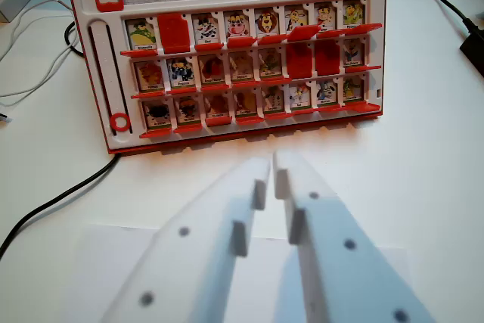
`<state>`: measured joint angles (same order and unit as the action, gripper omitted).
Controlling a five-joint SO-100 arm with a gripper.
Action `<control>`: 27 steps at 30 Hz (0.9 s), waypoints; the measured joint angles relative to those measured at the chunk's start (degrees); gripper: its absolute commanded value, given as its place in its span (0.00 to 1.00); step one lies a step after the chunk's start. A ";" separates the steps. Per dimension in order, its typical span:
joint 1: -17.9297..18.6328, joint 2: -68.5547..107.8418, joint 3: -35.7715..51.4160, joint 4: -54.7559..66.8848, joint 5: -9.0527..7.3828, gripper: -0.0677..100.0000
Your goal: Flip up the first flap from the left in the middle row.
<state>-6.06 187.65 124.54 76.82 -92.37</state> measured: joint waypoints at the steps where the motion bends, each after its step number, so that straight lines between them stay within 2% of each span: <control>1: -0.26 0.00 -0.26 0.09 0.00 0.00; 9: -3.69 -1.93 -3.25 -0.35 0.00 0.00; 14: -6.24 -8.61 -5.19 -4.83 1.05 0.00; 17: -9.14 -13.62 -6.59 -7.73 1.05 0.00; 23: -16.70 -23.91 -9.32 -12.30 2.90 0.00; 27: -19.95 -31.46 -11.07 -13.97 4.31 0.01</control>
<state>-26.02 156.18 113.47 62.84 -88.07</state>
